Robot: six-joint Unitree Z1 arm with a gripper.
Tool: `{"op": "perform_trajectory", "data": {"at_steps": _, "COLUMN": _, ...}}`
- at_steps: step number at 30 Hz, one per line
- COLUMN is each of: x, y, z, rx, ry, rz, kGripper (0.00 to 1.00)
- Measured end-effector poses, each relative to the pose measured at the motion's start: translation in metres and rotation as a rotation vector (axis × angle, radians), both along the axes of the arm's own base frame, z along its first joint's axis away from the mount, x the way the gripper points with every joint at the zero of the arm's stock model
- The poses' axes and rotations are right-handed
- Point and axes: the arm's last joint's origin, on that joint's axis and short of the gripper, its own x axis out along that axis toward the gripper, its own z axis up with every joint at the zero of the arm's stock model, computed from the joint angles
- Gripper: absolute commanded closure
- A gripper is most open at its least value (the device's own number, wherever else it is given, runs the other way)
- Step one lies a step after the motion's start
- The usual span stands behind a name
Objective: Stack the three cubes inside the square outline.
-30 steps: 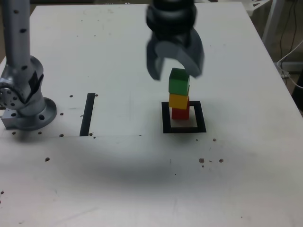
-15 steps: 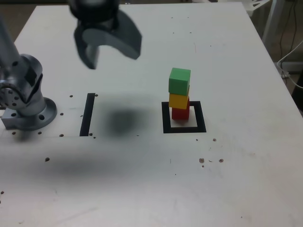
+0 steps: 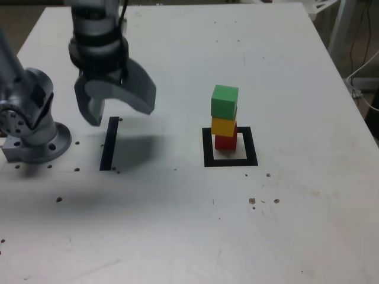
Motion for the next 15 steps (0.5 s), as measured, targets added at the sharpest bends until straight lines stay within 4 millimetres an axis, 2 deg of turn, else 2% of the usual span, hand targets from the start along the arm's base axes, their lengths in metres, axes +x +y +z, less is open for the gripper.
{"op": "perform_trajectory", "data": {"at_steps": 7, "x": -0.007, "y": -0.001, "z": -0.014, "rx": -0.019, "ry": 0.02, "rz": 0.004, "kGripper": 0.01}}
{"op": "perform_trajectory", "data": {"at_steps": 15, "x": -0.007, "y": -0.001, "z": -0.017, "rx": -0.025, "ry": 0.018, "rz": 0.005, "kGripper": 0.01}}
